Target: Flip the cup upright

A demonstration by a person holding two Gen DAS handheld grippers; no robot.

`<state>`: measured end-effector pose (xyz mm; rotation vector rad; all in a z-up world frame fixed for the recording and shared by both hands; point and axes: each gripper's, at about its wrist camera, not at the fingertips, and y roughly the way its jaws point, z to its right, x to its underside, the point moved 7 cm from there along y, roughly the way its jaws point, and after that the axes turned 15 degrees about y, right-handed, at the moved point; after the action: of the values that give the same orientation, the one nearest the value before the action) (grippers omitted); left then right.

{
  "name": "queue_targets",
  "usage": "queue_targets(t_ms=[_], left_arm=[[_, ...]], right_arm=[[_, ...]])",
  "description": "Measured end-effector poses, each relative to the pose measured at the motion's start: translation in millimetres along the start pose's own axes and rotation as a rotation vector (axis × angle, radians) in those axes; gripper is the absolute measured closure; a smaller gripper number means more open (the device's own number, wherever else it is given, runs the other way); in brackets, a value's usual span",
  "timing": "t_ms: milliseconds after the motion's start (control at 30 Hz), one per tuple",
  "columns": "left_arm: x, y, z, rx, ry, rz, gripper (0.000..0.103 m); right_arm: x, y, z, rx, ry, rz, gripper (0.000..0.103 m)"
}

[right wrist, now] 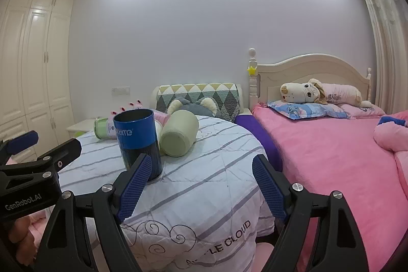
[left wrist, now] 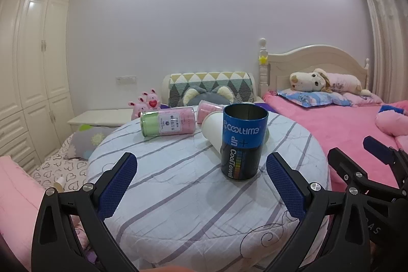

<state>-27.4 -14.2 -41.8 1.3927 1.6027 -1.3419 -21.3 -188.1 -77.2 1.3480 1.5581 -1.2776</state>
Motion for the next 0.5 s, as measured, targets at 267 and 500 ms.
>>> queue_targets(t_ms=[267,500], left_arm=[[2.9,1.5,-0.1,0.003,0.008,-0.006,0.001],[3.4,1.8,-0.7,0.006,0.008,-0.006,0.001]], right_arm=[[-1.0,-5.3,-4.0,-0.007,-0.015,0.013,0.020],[-3.0,-7.3,-3.5,-0.019,-0.015,0.022,0.020]])
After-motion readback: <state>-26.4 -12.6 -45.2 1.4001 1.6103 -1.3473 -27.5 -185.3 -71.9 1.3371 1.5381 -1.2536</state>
